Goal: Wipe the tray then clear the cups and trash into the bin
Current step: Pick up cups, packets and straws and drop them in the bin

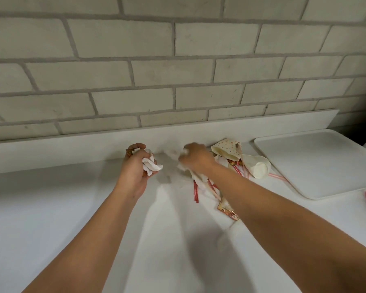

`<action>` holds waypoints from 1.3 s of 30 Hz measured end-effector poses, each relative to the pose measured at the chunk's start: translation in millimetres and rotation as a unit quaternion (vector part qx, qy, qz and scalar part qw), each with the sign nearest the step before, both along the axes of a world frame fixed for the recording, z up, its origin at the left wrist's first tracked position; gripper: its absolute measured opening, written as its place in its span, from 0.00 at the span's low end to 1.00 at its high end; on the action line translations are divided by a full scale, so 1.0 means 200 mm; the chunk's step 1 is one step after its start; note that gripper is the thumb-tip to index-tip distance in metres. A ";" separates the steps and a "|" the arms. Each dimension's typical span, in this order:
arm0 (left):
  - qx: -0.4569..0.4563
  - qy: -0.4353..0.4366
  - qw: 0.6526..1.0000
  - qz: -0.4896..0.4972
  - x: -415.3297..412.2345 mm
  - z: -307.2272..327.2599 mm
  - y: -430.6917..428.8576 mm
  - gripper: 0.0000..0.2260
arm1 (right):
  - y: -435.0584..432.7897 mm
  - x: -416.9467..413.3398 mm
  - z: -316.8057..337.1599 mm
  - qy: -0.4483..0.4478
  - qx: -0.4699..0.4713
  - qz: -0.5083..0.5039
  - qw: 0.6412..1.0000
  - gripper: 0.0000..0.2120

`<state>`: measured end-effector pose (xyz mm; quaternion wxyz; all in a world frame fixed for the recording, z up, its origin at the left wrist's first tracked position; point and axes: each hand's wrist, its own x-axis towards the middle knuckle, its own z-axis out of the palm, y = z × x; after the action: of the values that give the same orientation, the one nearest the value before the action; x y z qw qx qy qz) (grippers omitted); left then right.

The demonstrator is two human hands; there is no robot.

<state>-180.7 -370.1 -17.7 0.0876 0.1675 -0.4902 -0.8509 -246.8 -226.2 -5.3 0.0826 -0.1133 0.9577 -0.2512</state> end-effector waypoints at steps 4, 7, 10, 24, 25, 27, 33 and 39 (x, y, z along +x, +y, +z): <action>-0.001 -0.005 1.000 0.001 0.00 0.02 0.01 0.15 | 0.11 -0.02 0.25 -0.082 -0.354 -0.074 0.929 0.24; -0.008 -0.013 1.000 -0.019 0.00 0.04 0.05 0.20 | 0.20 -0.04 0.36 -0.152 -0.528 -0.075 0.832 0.14; -0.018 -0.007 0.999 -0.032 0.01 0.07 0.09 0.22 | 0.27 -0.01 0.40 -0.153 -0.627 -0.051 0.762 0.04; -0.108 0.037 0.989 -0.096 0.14 0.28 0.44 0.08 | 0.58 0.21 0.43 -0.143 -0.794 -0.080 0.585 0.14; -0.123 0.038 0.984 -0.125 0.17 0.29 0.47 0.10 | 0.60 0.24 0.42 -0.143 -0.799 -0.082 0.578 0.10; -0.178 0.042 0.959 -0.219 0.21 0.31 0.53 0.11 | 0.62 0.30 0.41 -0.137 -0.801 -0.086 0.576 0.07; -0.378 0.058 0.799 -0.463 0.38 0.36 0.71 0.05 | 0.71 0.46 0.37 -0.126 -0.804 -0.104 0.572 0.07; -0.410 0.038 0.760 -0.503 0.42 0.30 0.85 0.05 | 0.88 0.63 0.34 -0.049 -0.793 -0.226 0.564 0.12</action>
<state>-96.0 -200.0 42.7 -0.2741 -0.1881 -0.8021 -0.4961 -121.6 -49.6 63.7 -0.0530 0.0988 0.3626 -0.9252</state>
